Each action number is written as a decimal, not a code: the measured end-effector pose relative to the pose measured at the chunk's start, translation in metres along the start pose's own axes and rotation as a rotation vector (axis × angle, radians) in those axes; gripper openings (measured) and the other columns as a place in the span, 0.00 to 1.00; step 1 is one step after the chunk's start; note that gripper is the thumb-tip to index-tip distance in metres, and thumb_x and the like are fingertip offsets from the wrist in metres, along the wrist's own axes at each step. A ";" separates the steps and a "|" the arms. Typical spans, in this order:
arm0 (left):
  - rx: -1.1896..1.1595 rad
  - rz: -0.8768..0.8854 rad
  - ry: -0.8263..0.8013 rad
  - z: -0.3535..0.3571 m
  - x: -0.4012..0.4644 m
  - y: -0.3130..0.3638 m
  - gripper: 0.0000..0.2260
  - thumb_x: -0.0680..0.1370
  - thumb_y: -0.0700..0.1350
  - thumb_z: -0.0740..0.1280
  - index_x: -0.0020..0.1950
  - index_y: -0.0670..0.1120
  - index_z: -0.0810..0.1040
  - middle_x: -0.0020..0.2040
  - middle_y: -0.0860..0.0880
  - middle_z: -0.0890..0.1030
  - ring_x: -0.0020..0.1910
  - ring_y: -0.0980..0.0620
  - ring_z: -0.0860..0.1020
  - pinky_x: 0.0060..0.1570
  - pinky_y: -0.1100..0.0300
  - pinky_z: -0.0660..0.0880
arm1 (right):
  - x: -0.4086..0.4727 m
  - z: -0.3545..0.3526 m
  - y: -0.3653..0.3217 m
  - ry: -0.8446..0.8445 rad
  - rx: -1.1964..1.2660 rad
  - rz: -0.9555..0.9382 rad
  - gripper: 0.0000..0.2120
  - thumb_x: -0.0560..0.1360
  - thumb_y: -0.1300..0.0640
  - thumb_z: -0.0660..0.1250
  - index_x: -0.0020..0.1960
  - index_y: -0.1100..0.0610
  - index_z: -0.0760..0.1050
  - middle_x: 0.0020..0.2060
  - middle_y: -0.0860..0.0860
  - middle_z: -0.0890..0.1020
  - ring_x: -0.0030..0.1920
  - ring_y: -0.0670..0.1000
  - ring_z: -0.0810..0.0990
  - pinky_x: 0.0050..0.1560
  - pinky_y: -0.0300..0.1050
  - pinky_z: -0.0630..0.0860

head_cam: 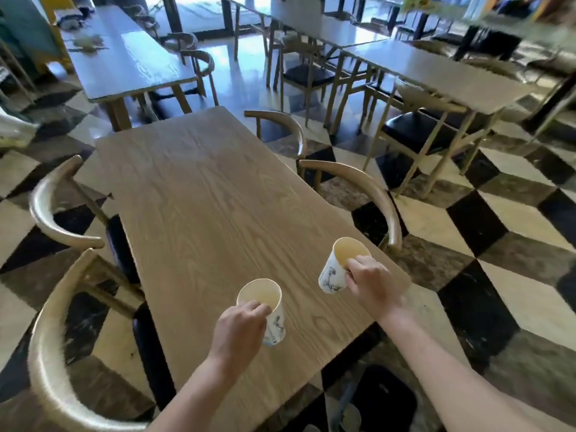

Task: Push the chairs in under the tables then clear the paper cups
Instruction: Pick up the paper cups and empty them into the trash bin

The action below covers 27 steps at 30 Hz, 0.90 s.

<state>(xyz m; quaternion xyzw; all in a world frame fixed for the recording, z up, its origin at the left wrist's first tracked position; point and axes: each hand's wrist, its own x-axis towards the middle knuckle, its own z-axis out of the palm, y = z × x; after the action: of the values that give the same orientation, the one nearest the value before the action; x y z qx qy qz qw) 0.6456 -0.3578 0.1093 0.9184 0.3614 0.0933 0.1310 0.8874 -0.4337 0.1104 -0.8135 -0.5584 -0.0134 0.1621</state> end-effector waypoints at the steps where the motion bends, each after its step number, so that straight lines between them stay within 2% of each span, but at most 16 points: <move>1: -0.022 0.055 0.002 0.001 0.005 0.006 0.14 0.54 0.34 0.79 0.31 0.48 0.79 0.26 0.52 0.77 0.22 0.48 0.74 0.21 0.66 0.69 | -0.014 -0.005 0.001 0.028 0.009 0.033 0.08 0.66 0.69 0.74 0.34 0.64 0.74 0.30 0.58 0.78 0.33 0.60 0.79 0.33 0.51 0.77; 3: -0.075 0.173 -0.001 0.008 0.013 0.019 0.15 0.55 0.34 0.79 0.33 0.48 0.80 0.27 0.52 0.78 0.23 0.49 0.75 0.22 0.66 0.70 | -0.047 -0.016 0.002 0.057 0.005 0.136 0.07 0.67 0.68 0.73 0.35 0.63 0.75 0.31 0.56 0.79 0.33 0.59 0.79 0.32 0.50 0.78; 6: -0.199 0.339 -0.024 0.026 0.020 0.045 0.15 0.57 0.32 0.78 0.38 0.46 0.81 0.30 0.50 0.80 0.27 0.48 0.78 0.27 0.60 0.76 | -0.106 -0.026 0.012 0.077 -0.013 0.302 0.03 0.70 0.66 0.72 0.40 0.62 0.78 0.35 0.56 0.81 0.38 0.56 0.79 0.35 0.53 0.80; 9: -0.262 0.468 -0.044 0.047 0.021 0.082 0.13 0.61 0.31 0.77 0.41 0.44 0.82 0.34 0.47 0.83 0.31 0.45 0.81 0.33 0.54 0.79 | -0.166 -0.033 0.017 0.126 -0.028 0.430 0.07 0.67 0.68 0.74 0.38 0.61 0.77 0.32 0.54 0.80 0.34 0.54 0.79 0.33 0.49 0.80; 12: -0.276 0.565 -0.095 0.064 0.011 0.116 0.13 0.61 0.31 0.77 0.41 0.42 0.82 0.37 0.46 0.84 0.33 0.45 0.82 0.35 0.53 0.80 | -0.218 -0.035 0.021 0.119 -0.069 0.558 0.10 0.64 0.68 0.76 0.35 0.59 0.76 0.29 0.52 0.78 0.31 0.53 0.77 0.30 0.41 0.73; 16: -0.225 0.724 -0.176 0.094 0.002 0.147 0.13 0.61 0.31 0.77 0.42 0.43 0.83 0.36 0.46 0.84 0.35 0.45 0.82 0.35 0.53 0.81 | -0.265 -0.022 0.038 0.118 -0.060 0.658 0.11 0.64 0.68 0.76 0.33 0.59 0.75 0.28 0.51 0.77 0.30 0.53 0.75 0.30 0.40 0.68; 20: -0.137 0.774 -0.261 0.138 0.005 0.173 0.13 0.60 0.31 0.77 0.39 0.42 0.82 0.34 0.46 0.84 0.33 0.44 0.82 0.34 0.53 0.80 | -0.294 0.011 0.055 0.058 -0.060 0.682 0.13 0.61 0.70 0.77 0.30 0.59 0.74 0.25 0.52 0.76 0.28 0.53 0.75 0.26 0.46 0.75; 22: -0.114 0.786 -0.300 0.169 0.008 0.184 0.13 0.59 0.31 0.77 0.39 0.43 0.82 0.34 0.46 0.83 0.32 0.44 0.82 0.34 0.54 0.80 | -0.304 0.036 0.070 0.032 -0.068 0.683 0.14 0.60 0.71 0.77 0.28 0.59 0.74 0.24 0.52 0.75 0.27 0.53 0.75 0.25 0.48 0.75; 27: -0.099 0.788 -0.371 0.273 0.016 0.194 0.11 0.61 0.31 0.77 0.38 0.42 0.81 0.34 0.46 0.82 0.32 0.43 0.80 0.33 0.54 0.80 | -0.319 0.120 0.118 -0.001 -0.050 0.695 0.16 0.53 0.72 0.78 0.29 0.58 0.74 0.25 0.52 0.76 0.28 0.53 0.74 0.23 0.44 0.73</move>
<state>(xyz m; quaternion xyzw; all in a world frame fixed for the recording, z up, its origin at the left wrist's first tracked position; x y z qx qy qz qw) 0.8540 -0.5310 -0.0887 0.9800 -0.0509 -0.0130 0.1921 0.8563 -0.7271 -0.0974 -0.9587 -0.2475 0.0294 0.1367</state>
